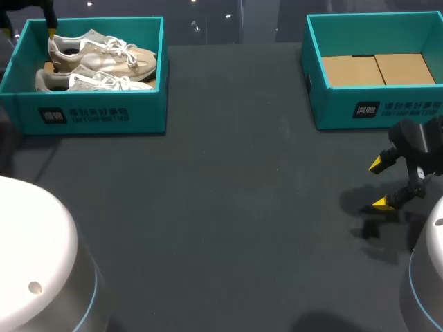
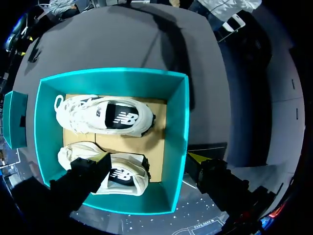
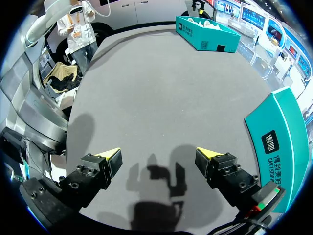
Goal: Take the shoe out of the shoebox, open the shoe tongue, remove and reinsert the insole, then place the shoe into the shoebox
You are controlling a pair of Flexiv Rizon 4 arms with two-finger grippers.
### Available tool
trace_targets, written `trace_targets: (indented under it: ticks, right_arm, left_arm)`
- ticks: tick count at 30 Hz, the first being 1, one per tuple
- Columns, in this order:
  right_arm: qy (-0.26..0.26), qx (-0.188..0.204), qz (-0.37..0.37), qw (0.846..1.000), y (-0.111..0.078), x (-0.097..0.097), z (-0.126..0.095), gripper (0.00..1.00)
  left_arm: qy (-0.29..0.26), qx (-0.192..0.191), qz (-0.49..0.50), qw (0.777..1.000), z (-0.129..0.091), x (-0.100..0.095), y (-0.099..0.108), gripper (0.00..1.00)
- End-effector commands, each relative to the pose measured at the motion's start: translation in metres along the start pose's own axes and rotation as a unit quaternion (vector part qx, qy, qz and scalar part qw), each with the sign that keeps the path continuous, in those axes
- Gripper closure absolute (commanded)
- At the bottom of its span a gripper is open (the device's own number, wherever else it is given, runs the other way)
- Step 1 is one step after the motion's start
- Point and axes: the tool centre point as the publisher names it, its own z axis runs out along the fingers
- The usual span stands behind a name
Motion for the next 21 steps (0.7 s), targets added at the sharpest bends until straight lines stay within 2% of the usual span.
trace_targets:
  ticks: [1,11,12,17,21]
  right_arm:
    - [-0.001,0.001,0.0,1.0,0.0,0.002,0.0,0.0]
    - [-0.001,0.001,0.0,1.0,0.0,0.002,0.0,0.0]
    - [-0.001,0.001,0.0,1.0,0.0,0.002,0.0,0.0]
    - [-0.001,0.001,0.0,1.0,0.0,0.002,0.0,0.0]
    - [-0.001,0.001,0.0,1.0,0.0,0.002,0.0,0.0]
  left_arm:
    - [0.003,-0.023,0.001,1.0,-0.007,0.0,-0.039,0.0]
    - [0.003,-0.014,-0.01,1.0,-0.007,0.001,-0.042,0.0]
    - [0.009,-0.025,-0.009,1.0,-0.003,0.001,-0.046,0.0]
    - [0.009,-0.008,-0.016,1.0,0.018,-0.005,-0.053,0.0]
    - [0.005,-0.019,-0.013,1.0,0.027,-0.005,-0.056,0.0]
